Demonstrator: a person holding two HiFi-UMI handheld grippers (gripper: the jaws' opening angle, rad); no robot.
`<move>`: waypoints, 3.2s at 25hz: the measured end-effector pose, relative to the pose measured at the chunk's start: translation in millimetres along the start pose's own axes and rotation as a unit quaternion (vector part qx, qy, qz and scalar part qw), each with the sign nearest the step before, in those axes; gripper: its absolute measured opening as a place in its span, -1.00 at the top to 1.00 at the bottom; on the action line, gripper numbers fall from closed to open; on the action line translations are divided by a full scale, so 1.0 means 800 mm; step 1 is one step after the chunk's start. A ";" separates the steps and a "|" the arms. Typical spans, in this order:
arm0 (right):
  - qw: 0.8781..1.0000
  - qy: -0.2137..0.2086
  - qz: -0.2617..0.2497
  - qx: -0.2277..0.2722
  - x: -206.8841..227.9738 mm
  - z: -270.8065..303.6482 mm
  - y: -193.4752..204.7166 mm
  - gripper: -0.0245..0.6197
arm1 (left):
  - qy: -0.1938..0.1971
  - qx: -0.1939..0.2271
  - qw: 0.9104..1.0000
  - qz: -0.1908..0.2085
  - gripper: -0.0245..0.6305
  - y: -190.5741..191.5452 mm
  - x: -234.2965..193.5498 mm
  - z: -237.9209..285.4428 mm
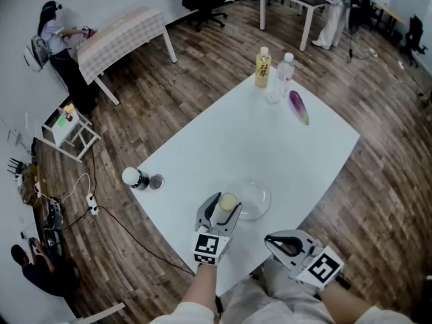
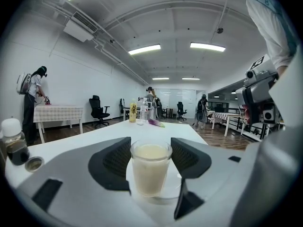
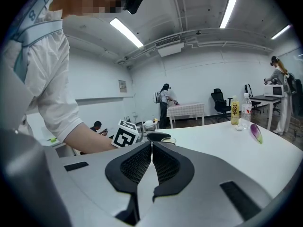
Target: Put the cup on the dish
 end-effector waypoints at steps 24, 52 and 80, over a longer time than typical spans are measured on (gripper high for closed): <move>0.999 0.029 0.007 -0.024 0.046 -0.024 0.004 0.82 | 0.071 -0.008 0.997 -0.002 0.13 0.008 0.044 0.078; 0.999 0.044 0.012 -0.027 0.049 -0.032 0.005 0.82 | 0.098 0.013 0.995 -0.009 0.13 0.011 0.052 0.079; 1.000 0.030 -0.003 0.001 0.027 -0.031 -0.008 0.82 | 0.090 0.050 0.995 0.000 0.28 -0.043 0.060 0.027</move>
Point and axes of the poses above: the fingertips, and each gripper's own axes: z forward along the fingers, x to its right, y out of its underside, the point moved 3 cm from there along -z, backward along the fingers, and after that the axes turned 5 degrees about z, right-handed, at the moved point
